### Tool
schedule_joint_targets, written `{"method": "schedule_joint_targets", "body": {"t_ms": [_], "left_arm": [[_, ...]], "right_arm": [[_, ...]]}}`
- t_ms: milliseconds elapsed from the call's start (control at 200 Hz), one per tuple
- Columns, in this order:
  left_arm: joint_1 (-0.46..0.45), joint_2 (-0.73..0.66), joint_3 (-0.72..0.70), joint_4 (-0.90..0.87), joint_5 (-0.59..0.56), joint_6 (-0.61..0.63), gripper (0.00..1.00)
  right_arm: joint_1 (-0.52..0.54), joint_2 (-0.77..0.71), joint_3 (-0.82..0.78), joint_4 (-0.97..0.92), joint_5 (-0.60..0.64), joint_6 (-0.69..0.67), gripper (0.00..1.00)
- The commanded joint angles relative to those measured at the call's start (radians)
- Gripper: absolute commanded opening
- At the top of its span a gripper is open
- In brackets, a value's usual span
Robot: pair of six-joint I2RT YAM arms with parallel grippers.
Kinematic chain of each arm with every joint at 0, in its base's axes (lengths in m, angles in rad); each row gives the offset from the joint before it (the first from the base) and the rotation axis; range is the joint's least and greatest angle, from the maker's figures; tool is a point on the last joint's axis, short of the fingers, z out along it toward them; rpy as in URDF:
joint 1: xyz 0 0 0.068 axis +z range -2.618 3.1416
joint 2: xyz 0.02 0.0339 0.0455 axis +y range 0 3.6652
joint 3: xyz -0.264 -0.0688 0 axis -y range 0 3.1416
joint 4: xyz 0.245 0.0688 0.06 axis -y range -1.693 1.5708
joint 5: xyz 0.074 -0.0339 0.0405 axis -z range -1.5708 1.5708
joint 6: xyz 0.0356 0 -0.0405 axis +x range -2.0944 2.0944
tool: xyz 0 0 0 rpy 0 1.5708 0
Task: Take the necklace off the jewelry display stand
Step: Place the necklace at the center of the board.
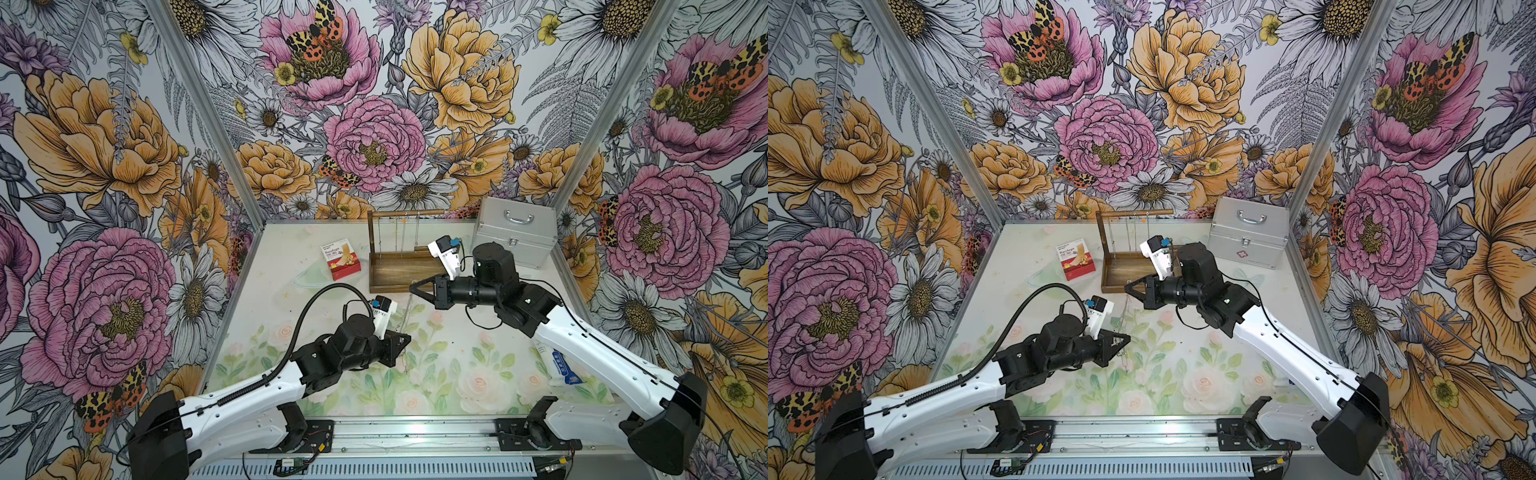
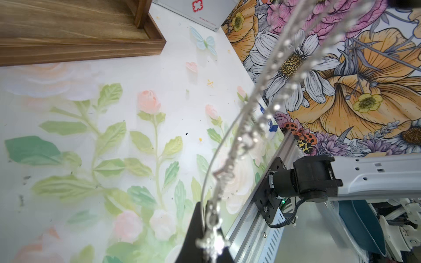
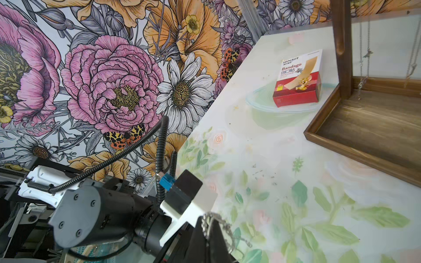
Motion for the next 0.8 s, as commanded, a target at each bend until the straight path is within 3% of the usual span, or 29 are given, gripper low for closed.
{"method": "schedule_joint_targets", "body": {"t_ms": [0, 255, 395, 791], "left_arm": [[-0.049, -0.131, -0.065, -0.136, -0.167, -0.146, 0.00], [-0.156, -0.375, -0.170, -0.406, -0.293, -0.378, 0.00], [-0.179, -0.455, -0.203, -0.525, -0.304, -0.460, 0.00], [-0.159, -0.398, -0.210, -0.607, -0.330, -0.531, 0.00]], "right_arm": [[0.040, 0.060, -0.002, 0.086, 0.039, -0.016, 0.00], [0.120, 0.193, 0.003, 0.157, 0.055, -0.011, 0.00], [0.142, 0.244, -0.014, 0.212, 0.048, 0.009, 0.00], [0.159, 0.374, -0.061, 0.343, 0.019, 0.070, 0.00]]}}
